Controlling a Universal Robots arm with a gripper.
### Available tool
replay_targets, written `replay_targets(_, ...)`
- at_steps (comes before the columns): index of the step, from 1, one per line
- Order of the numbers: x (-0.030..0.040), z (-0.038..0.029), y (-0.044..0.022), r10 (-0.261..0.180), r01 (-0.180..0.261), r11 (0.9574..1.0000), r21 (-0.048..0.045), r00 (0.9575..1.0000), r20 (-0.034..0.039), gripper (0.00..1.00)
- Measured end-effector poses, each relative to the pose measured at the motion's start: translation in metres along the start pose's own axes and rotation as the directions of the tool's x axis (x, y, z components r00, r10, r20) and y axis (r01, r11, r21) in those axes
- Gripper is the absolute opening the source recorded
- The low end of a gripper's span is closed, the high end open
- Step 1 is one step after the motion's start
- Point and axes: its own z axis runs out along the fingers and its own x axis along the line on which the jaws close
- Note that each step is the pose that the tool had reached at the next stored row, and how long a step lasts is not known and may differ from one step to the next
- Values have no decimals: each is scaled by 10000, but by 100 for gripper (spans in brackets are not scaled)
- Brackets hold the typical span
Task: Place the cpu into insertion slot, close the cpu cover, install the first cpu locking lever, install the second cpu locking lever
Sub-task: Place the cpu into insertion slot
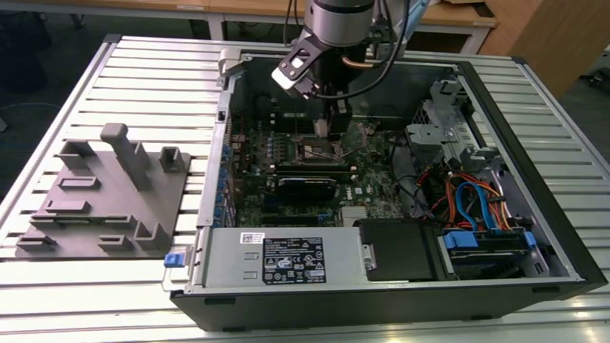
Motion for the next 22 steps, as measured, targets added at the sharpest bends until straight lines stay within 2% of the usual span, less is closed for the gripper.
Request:
replay_targets(11, 60, 151, -27, 68, -68, 10000, 2, 10000, 6, 54)
replay_targets(22, 61, 219, -71, 85, -85, 10000, 2, 10000, 8, 54)
